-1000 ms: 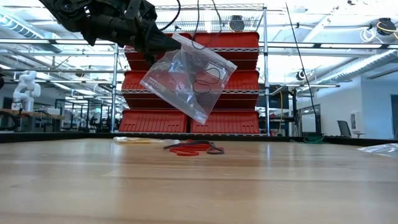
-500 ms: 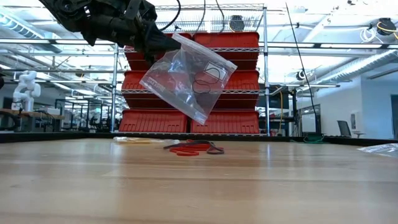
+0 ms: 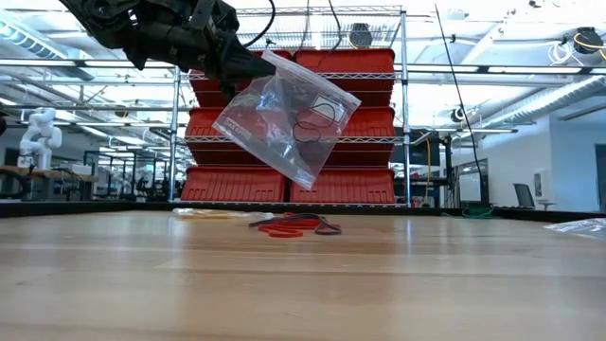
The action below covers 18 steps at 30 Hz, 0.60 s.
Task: Sort rubber bands
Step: Put the purple rubber band into the top right transparent zip bag
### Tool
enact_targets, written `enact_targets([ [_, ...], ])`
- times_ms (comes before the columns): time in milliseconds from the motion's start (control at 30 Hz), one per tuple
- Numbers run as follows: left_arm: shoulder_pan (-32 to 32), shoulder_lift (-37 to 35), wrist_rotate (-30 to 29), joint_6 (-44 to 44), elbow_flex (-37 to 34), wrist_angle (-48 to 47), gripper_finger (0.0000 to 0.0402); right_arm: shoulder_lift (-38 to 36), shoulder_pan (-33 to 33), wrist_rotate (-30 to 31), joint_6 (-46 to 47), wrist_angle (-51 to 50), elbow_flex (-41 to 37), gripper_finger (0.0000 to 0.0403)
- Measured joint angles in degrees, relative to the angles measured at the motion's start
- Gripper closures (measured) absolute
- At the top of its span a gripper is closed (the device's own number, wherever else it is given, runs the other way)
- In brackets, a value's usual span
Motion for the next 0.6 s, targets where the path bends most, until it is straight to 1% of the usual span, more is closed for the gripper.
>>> enact_targets([
  [600, 0.0, 0.0, 0.0, 0.0, 0.0, 0.0, 0.0401, 0.0, 0.6, -0.1, 1.1, -0.2, 0.0, 0.0403],
])
